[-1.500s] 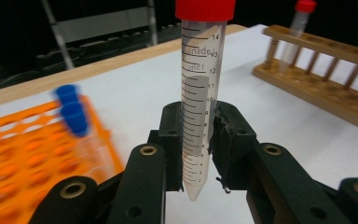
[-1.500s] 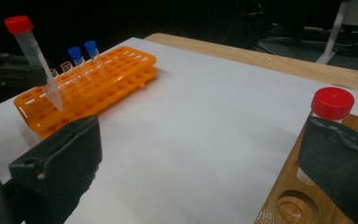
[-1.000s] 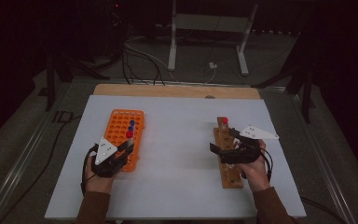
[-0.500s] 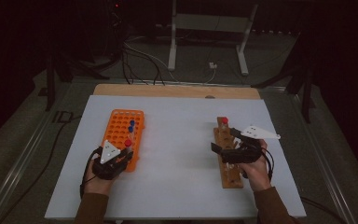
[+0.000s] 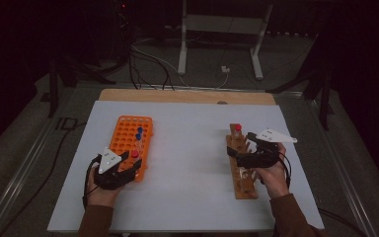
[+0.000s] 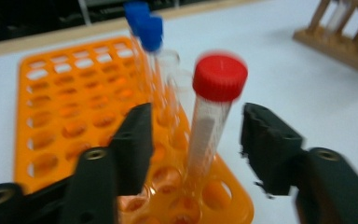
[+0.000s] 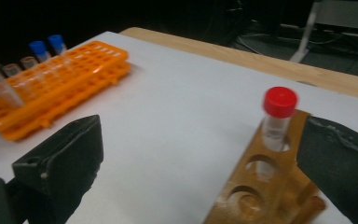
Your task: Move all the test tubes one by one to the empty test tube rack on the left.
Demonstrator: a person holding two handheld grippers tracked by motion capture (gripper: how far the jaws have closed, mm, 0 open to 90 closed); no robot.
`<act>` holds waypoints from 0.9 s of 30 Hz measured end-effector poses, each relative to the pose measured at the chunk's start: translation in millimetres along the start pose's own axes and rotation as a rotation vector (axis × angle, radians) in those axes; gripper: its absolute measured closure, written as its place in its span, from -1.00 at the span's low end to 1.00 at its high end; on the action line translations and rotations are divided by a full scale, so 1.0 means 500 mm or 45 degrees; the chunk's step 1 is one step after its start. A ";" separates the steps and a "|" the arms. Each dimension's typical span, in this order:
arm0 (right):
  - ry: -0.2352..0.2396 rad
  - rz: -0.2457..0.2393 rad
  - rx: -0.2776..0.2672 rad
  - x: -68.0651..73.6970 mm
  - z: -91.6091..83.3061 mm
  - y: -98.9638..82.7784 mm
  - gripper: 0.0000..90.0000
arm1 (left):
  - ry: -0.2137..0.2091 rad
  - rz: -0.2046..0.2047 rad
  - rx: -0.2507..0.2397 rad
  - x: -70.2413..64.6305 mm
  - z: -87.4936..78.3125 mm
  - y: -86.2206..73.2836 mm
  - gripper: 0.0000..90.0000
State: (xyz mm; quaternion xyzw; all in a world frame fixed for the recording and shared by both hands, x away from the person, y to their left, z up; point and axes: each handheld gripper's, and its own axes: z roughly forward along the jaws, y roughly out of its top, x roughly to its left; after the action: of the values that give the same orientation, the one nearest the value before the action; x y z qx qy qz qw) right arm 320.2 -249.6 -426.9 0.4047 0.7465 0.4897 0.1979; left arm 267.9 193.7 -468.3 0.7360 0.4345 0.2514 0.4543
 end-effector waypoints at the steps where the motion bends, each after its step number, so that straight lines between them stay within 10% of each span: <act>1: -0.012 -0.004 0.006 -0.004 0.003 0.001 -0.98 | 0.011 -0.013 -0.021 -0.001 -0.002 0.004 -0.21; 11: -0.117 0.038 0.077 -0.049 0.046 0.008 -0.68 | 0.036 -0.104 -0.048 0.000 0.005 0.027 -0.97; 27: -0.217 0.011 0.140 -0.074 0.110 0.004 0.56 | -0.011 -0.113 -0.109 -0.007 0.002 0.042 -0.91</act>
State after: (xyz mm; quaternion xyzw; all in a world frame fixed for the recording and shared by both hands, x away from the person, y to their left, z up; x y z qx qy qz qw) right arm 380.9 -247.5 -453.1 0.4584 0.7509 0.4126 0.2362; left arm 275.4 185.9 -449.9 0.6970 0.4537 0.2459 0.4978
